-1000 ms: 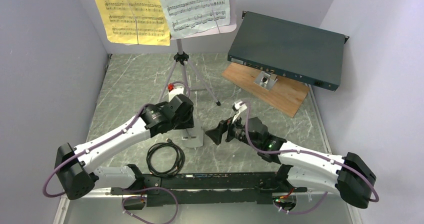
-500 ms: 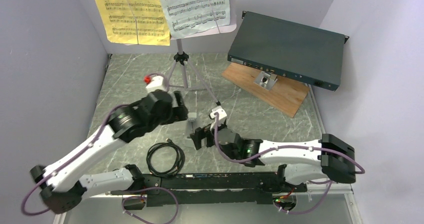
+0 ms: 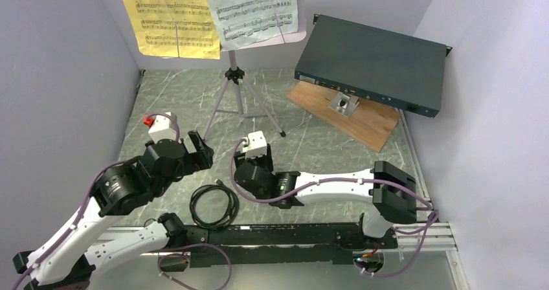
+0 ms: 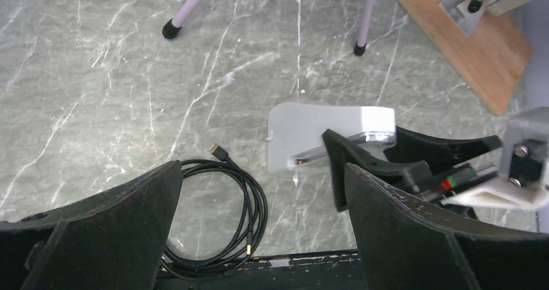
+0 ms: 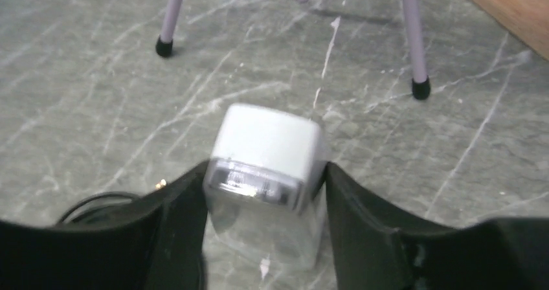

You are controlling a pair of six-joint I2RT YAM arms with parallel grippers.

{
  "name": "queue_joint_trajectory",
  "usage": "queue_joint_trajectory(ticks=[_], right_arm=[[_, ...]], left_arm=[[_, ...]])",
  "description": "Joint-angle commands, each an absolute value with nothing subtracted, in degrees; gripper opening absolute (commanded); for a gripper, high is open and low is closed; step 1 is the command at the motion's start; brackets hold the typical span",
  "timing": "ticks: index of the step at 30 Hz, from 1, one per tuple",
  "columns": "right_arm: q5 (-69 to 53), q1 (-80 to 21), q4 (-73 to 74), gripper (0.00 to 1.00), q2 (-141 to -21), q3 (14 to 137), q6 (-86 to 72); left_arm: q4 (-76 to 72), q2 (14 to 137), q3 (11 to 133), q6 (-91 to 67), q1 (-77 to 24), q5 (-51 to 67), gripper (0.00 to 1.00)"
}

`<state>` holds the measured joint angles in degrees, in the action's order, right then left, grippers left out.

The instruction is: Set up the instrument practice props

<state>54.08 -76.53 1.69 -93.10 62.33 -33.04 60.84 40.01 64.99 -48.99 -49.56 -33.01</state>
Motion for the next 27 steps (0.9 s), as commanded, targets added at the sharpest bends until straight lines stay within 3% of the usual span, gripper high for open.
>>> queue_joint_trajectory(ticks=[1,4,6,9,12,17,22,25,27], right_arm=[[47.52,-75.96,-8.49,0.44,-87.96,56.57,-14.76],[29.68,-73.31,-13.07,0.33,-83.68,51.57,-4.19],[16.59,-71.02,-13.14,0.19,-80.45,48.85,0.97],[-12.05,-63.1,-9.13,0.1,-77.11,46.84,7.03],[-29.73,-57.27,-6.99,0.11,-76.32,45.31,12.39],[-33.85,-54.68,6.69,0.24,-79.11,50.05,21.6],[-33.44,-53.63,12.05,0.4,-77.38,51.78,22.64],[-31.3,-53.61,8.3,0.68,-73.9,48.93,19.23],[-29.49,-53.61,4.1,0.98,-70.86,45.34,16.18]], left_arm=[[60.67,41.28,63.65,-49.8,-49.52,-32.65,1.0],[57.08,41.38,61.02,-48.08,-49.46,-30.64,1.0],[54.17,41.37,58.97,-46.42,-49.54,-28.7,0.99],[47.83,41.38,55.42,-41.35,-49.48,-23.67,0.99],[38.94,41.22,51.67,-34.51,-49.47,-15.43,1.0],[27.84,39.82,44.98,-19.99,-49.48,3.74,0.99],[26.93,35.43,42.77,-6.16,-49.48,15.38,1.0],[27.55,32.9,40.65,3.07,-49.43,19.27,1.0],[26.05,32.29,37.91,5.82,-49.44,17.69,0.99]])
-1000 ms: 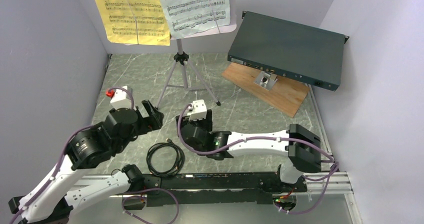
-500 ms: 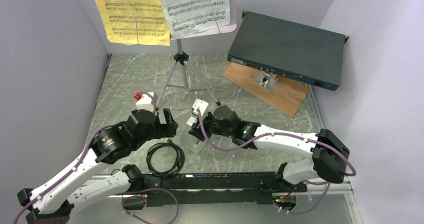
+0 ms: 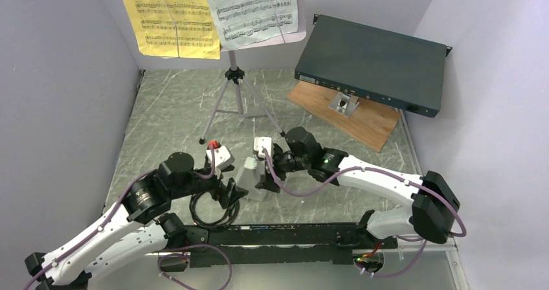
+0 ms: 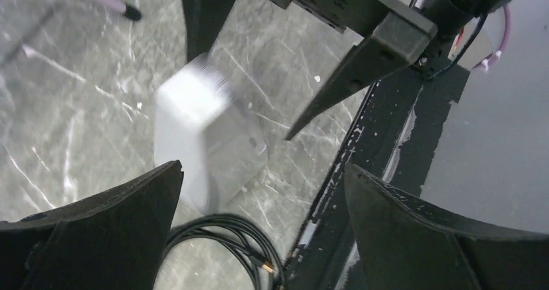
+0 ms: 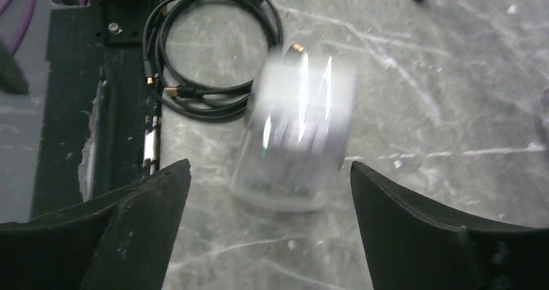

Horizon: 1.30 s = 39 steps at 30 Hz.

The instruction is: Set up the instrument practice props

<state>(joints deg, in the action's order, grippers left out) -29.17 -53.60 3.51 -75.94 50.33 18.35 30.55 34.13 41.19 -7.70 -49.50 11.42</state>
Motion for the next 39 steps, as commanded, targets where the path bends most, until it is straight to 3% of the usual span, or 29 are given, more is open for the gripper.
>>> queue_joint_trajectory(ticks=[1,10,18,26,31,35,39], right_arm=[[-29.11,-53.61,2.06,0.99,-69.46,43.87,14.61],[-24.96,-53.7,-13.11,1.0,-64.76,35.91,6.22],[-30.23,-53.61,-18.33,0.98,-69.17,38.25,6.39],[-32.26,-53.61,-18.17,0.9,-72.68,42.0,6.26],[-29.34,-53.53,-19.73,0.88,-74.58,42.27,5.67],[-26.8,-52.74,-21.56,0.92,-74.89,41.67,4.88],[-29.84,-50.97,-21.65,0.94,-74.37,41.6,5.07]], left_arm=[[24.79,32.27,36.41,6.86,-49.48,16.74,1.0],[20.77,35.94,33.14,24.4,-48.16,11.49,1.0],[16.02,42.2,32.03,28.32,-34.24,35.4,0.99],[9.69,47.9,31.23,26.2,-31.83,45.04,0.99],[4.67,48.08,28.36,23.85,-31.77,44.84,0.99],[5.11,48.41,28.58,25.01,-31.82,42.34,0.99],[4.69,48.98,28.24,24.9,-31.89,40.41,0.89]])
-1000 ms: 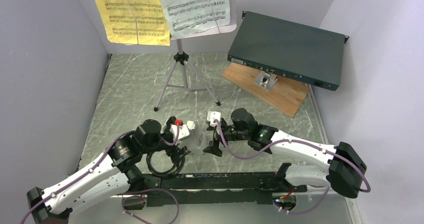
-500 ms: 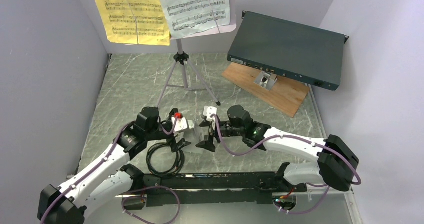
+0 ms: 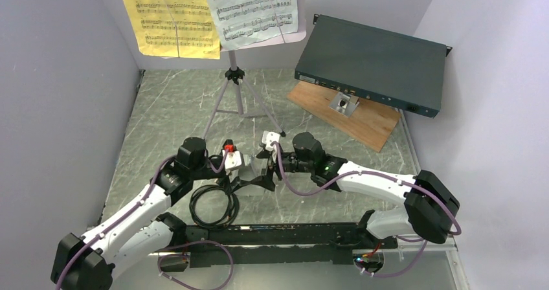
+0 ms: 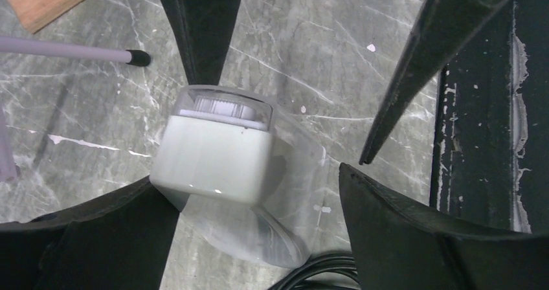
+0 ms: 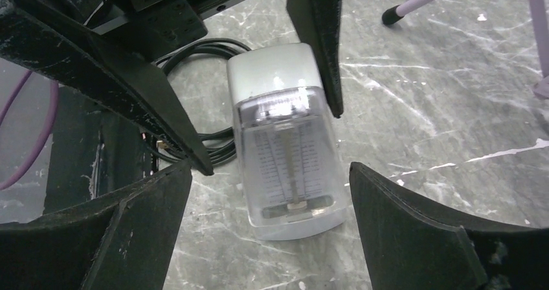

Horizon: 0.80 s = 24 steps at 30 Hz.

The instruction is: Set up the instrument practice props

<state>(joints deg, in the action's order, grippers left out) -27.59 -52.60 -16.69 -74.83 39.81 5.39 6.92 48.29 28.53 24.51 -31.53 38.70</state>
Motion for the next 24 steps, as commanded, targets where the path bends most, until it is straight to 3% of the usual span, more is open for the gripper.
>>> queue_joint_trajectory(ticks=[1,10,24], right_arm=[[-31.43,-50.32,-22.14,0.94,-74.17,41.21,5.17],[-38.57,-48.54,-22.43,0.96,-76.19,41.78,6.67],[-42.71,-46.99,-26.08,0.95,-79.71,41.87,5.98]], left_arm=[[4.62,49.31,28.3,24.84,-31.9,39.95,0.88],[7.95,55.34,31.23,25.32,-31.83,41.95,0.81],[10.66,56.89,32.41,27.77,-31.87,41.81,0.26]])
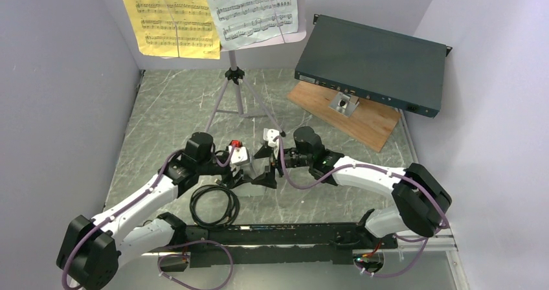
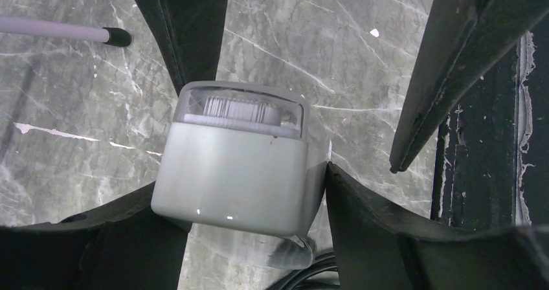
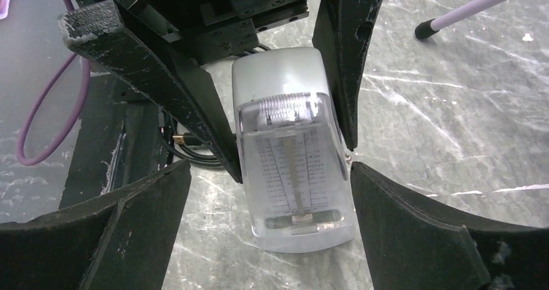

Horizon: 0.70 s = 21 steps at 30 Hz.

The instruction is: Set up the instrument practice props

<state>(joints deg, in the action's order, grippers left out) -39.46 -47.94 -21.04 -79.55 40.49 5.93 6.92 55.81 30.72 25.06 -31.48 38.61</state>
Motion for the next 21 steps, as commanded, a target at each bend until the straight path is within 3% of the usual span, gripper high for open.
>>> queue_joint_trajectory(ticks=[1,3,4,11,17,21], right_arm=[[-43.44,-46.63,-26.18,0.93,-79.86,41.77,5.82],[-44.78,-45.99,-26.74,0.87,-80.08,41.45,5.49],[-45.37,-45.75,-26.83,0.83,-80.29,41.33,5.38],[-46.21,-45.62,-26.12,0.84,-83.23,42.4,6.27],[-47.06,-45.64,-30.43,0.71,-83.64,41.71,3.66],[-46.58,-45.53,-32.6,0.77,-83.44,40.66,2.71]], left_arm=[[10.9,57.08,32.49,28.08,-31.82,42.02,0.2],[10.87,57.19,32.67,28.09,-31.83,41.91,0.03],[10.58,57.29,32.62,27.79,-31.84,41.67,0.0],[12.38,58.63,33.83,28.56,-31.83,43.33,0.0],[12.66,58.36,33.87,29.11,-31.78,43.59,0.0],[12.81,58.4,33.84,29.4,-31.82,43.84,0.0]])
